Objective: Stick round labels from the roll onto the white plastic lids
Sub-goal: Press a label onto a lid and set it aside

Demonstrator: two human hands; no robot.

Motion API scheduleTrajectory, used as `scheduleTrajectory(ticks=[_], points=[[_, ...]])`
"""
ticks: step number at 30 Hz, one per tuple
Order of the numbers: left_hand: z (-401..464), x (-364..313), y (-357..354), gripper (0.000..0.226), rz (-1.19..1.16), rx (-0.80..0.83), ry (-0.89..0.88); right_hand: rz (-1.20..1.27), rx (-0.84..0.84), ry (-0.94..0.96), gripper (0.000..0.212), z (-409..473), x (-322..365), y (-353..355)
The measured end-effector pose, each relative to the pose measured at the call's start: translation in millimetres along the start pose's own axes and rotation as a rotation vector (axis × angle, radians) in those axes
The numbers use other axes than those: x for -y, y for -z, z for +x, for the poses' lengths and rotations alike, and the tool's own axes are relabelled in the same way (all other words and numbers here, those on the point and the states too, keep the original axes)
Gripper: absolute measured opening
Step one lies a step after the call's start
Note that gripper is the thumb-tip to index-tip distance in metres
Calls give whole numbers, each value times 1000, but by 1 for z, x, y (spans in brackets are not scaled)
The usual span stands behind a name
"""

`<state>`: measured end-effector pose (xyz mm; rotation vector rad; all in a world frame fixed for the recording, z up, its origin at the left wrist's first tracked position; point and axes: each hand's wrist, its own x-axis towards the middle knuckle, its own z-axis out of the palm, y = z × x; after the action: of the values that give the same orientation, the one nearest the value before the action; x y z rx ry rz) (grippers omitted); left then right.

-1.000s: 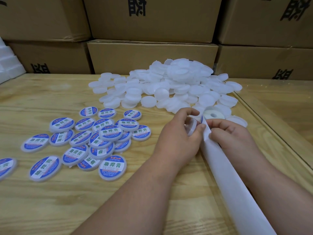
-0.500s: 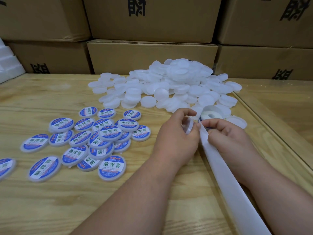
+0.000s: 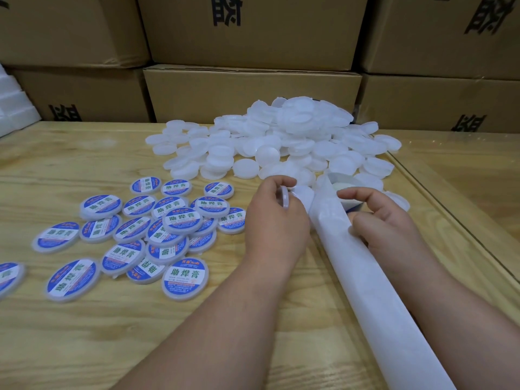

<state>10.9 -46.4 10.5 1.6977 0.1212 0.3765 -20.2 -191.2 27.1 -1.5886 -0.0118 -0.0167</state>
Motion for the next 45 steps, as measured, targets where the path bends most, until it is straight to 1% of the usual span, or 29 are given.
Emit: scheduleTrajectory(ticks=[2, 5, 7, 9, 13, 16, 25, 29, 33, 35, 36, 37, 39, 42, 43, 45], points=[[1, -1, 0, 27, -22, -47, 13, -2, -2, 11, 46, 0, -1, 1], [1, -2, 1, 29, -68, -60, 36, 2, -31, 36, 44, 1, -4, 2], [0, -3, 2, 29, -109, -35, 50, 0, -81, 68, 41, 2, -8, 2], [-2, -5, 3, 30, -142, 10, 53, -63, -129, 134, 37, 3, -10, 1], [-6, -8, 1, 24, -144, 103, 22, -102, -155, 237, 34, 4, -14, -1], [-7, -7, 0, 27, -136, 126, -3, -119, -167, 283, 31, 5, -14, -2], [-6, -7, 1, 25, -112, 170, 22, -99, -187, 266, 24, 6, -15, -2], [-6, -8, 3, 18, -160, 178, -28, -66, -216, 255, 20, 7, -15, -2], [-8, -9, 5, 30, -271, 221, -83, 3, -221, 208, 15, 6, -11, -1], [-8, -8, 7, 34, -355, 266, -86, 95, -203, 158, 21, 4, -9, -1], [-8, -8, 8, 31, -397, 279, -76, 161, -197, 130, 25, 5, -8, 0], [-9, -9, 9, 25, -426, 283, -60, 231, -191, 103, 25, 6, -7, 1], [-8, -11, 9, 21, -471, 264, -12, 370, -161, 40, 20, 9, -5, 4], [-4, -14, 9, 15, -632, 254, 91, 537, -43, -111, 23, 13, -2, 13], [-2, -15, 10, 15, -692, 260, 129, 567, 0, -151, 22, 13, 0, 16], [1, -15, 11, 26, -775, 283, 198, 618, 89, -209, 15, 12, 1, 21]])
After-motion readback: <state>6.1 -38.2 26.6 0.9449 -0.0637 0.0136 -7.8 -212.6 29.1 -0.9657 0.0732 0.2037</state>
